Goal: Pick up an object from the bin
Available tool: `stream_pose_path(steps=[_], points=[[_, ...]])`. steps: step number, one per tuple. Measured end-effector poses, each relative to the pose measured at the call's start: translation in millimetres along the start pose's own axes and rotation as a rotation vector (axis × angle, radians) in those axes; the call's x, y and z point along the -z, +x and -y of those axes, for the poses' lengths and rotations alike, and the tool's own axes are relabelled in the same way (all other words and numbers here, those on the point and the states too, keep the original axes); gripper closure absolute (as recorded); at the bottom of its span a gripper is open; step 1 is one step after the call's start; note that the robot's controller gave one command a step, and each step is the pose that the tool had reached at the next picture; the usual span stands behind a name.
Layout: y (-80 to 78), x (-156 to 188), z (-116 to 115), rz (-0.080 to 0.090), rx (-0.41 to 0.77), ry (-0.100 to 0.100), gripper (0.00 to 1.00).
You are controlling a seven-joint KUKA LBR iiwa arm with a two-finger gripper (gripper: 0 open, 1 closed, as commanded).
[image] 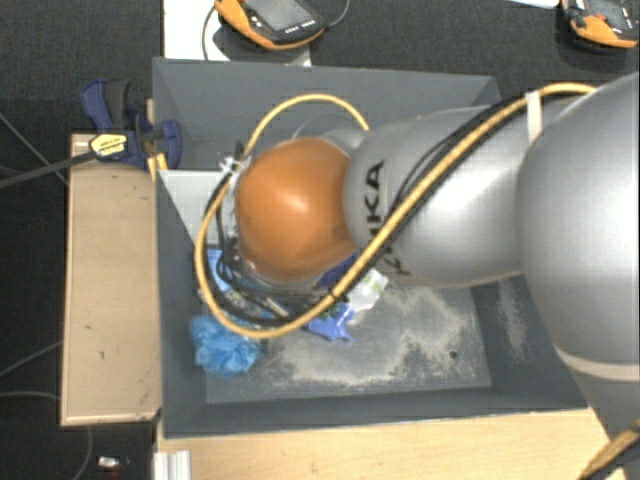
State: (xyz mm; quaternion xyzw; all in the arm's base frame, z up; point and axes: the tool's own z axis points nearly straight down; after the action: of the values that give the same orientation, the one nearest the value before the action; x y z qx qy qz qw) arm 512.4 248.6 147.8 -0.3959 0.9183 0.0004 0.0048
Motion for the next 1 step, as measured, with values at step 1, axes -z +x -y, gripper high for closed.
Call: stream_pose_path(steps=[1], points=[[0.4, 41.8, -0.2, -0.004, -0.002, -0.002, 1.00]])
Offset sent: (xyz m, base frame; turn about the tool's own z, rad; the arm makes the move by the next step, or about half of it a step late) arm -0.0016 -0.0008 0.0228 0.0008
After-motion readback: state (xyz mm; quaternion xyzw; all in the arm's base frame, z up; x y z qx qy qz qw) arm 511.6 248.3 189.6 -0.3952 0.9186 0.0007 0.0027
